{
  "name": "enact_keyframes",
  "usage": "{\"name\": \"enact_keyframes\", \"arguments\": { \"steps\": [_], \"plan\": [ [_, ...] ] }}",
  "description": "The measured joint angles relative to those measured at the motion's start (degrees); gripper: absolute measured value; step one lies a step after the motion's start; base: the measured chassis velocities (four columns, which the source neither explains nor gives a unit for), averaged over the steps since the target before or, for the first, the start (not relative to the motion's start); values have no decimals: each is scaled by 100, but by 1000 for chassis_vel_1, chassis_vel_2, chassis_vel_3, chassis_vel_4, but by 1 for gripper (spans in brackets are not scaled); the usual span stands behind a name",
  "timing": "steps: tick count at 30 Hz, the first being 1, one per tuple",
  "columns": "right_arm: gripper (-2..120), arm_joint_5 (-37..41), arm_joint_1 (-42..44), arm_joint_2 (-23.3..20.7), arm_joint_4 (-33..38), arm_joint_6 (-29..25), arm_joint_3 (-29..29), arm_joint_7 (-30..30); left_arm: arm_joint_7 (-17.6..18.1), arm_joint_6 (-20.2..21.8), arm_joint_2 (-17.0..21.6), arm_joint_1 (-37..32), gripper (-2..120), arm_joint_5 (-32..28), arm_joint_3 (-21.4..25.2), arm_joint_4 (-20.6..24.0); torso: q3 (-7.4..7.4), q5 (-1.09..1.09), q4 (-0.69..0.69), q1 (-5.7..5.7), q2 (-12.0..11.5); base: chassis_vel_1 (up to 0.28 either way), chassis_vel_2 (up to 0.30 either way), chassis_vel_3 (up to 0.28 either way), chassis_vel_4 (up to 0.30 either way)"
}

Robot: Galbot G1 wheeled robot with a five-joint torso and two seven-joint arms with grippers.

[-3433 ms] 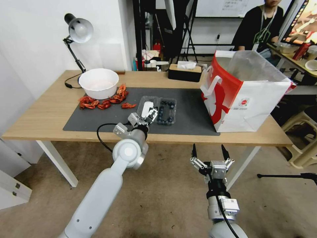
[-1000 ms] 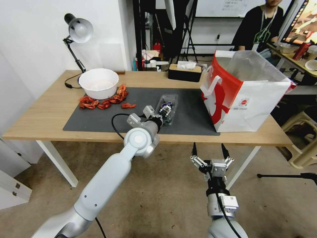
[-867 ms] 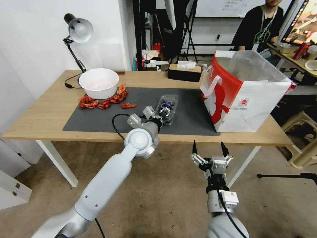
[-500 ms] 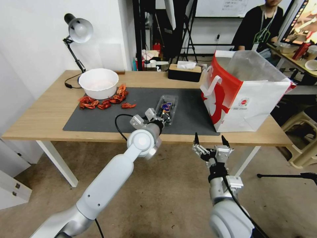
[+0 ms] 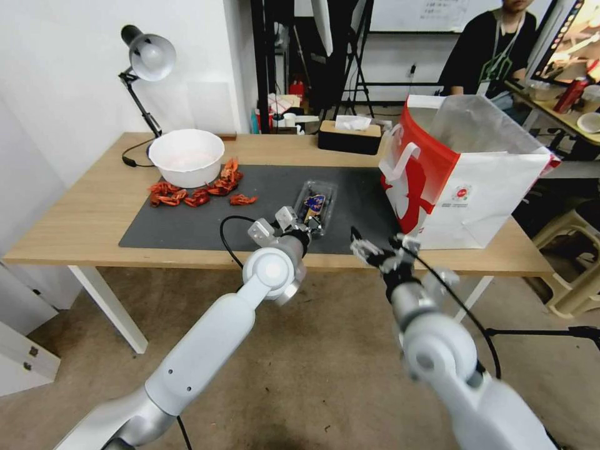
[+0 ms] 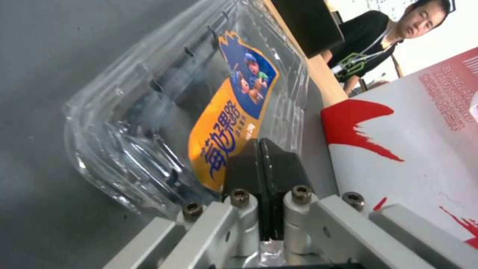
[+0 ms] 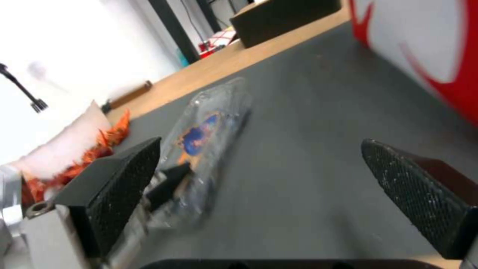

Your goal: Close the takeout container lid, then place the container into the takeout bag.

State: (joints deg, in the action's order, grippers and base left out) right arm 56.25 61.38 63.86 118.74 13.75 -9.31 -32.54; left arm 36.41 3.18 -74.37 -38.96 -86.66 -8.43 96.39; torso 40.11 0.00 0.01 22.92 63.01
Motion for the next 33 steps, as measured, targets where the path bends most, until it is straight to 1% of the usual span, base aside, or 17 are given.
{"name": "enact_keyframes", "arguments": {
  "steps": [1, 2, 5, 7, 9, 10, 13, 14, 17, 23, 26, 30, 31, 32, 33],
  "plan": [
    [100, 190, -183, 10, -116, 23, 53, -37, 0, -3, 2, 0, 0, 13, -8, 1, 0, -1, -1, 0, 0, 0, 0, 0, 0],
    [100, 190, -183, 10, -116, 23, 53, -37, 0, -3, 2, 0, 0, 13, -8, 1, 0, -1, -1, 0, 0, 0, 0, 0, 0],
    [100, 538, -655, 102, -488, 56, 235, -109, 0, -9, 5, 0, 0, 32, -18, 2, 0, -1, -2, 0, 0, 0, 0, 0, 0],
    [100, 574, -721, 122, -548, 62, 268, -120, -1, -10, 5, 0, 0, 33, -21, 2, 0, 0, -1, 0, 0, 0, 0, 0, 0],
    [100, 656, -989, 219, -821, 66, 382, -161, -4, -12, 8, 4, 0, 42, -32, -7, 0, -1, -1, 0, 0, 0, 0, 0, 0],
    [100, 656, -989, 219, -821, 66, 382, -161, -4, -12, 8, 4, 0, 42, -32, -7, 0, -1, -1, 0, 0, 0, 0, 0, 0],
    [100, 763, -1336, 393, -1237, 65, 502, -169, -10, -18, 5, 9, 0, 62, -42, -24, 0, 0, -1, 1, 0, 0, 0, 0, 0],
    [100, 763, -1336, 393, -1237, 65, 502, -169, -10, -18, 5, 9, 0, 62, -42, -24, 0, 0, -1, 1, 0, 0, 0, 0, 0],
    [100, 877, -1567, 542, -1521, 66, 561, -175, -14, -21, 4, 6, 0, 78, -46, -33, 0, -1, -1, 0, 0, 0, 0, 0, 0],
    [100, 951, -1738, 680, -1755, 80, 615, -194, -20, -28, 4, -4, 0, 90, -47, -37, 0, -1, -1, 1, 1, 0, 0, 0, 0],
    [100, 1015, -1915, 877, -2039, 125, 703, -212, -23, -33, 5, -5, 0, 97, -43, -38, 0, -1, -1, 0, 1, 0, 0, 0, 0],
    [100, 1009, -2005, 1001, -2220, 132, 766, -212, -24, -35, 5, -1, 0, 99, -41, -39, 0, 0, -1, 0, 1, 0, 0, 0, 0],
    [100, 994, -2035, 1035, -2285, 133, 790, -212, -24, -38, 3, 1, 0, 101, -41, -39, 0, 0, -1, 0, 1, 0, 0, 0, 0],
    [95, 983, -2057, 1058, -2336, 143, 800, -211, -24, -40, 2, 2, 0, 103, -43, -38, 0, 0, -1, 1, 1, 0, 0, 0, 0],
    [95, 983, -2057, 1058, -2336, 143, 800, -211, -24, -40, 2, 2, 0, 103, -43, -38, 0, 0, -1, 1, 1, 0, 0, 0, 0]
  ]
}}
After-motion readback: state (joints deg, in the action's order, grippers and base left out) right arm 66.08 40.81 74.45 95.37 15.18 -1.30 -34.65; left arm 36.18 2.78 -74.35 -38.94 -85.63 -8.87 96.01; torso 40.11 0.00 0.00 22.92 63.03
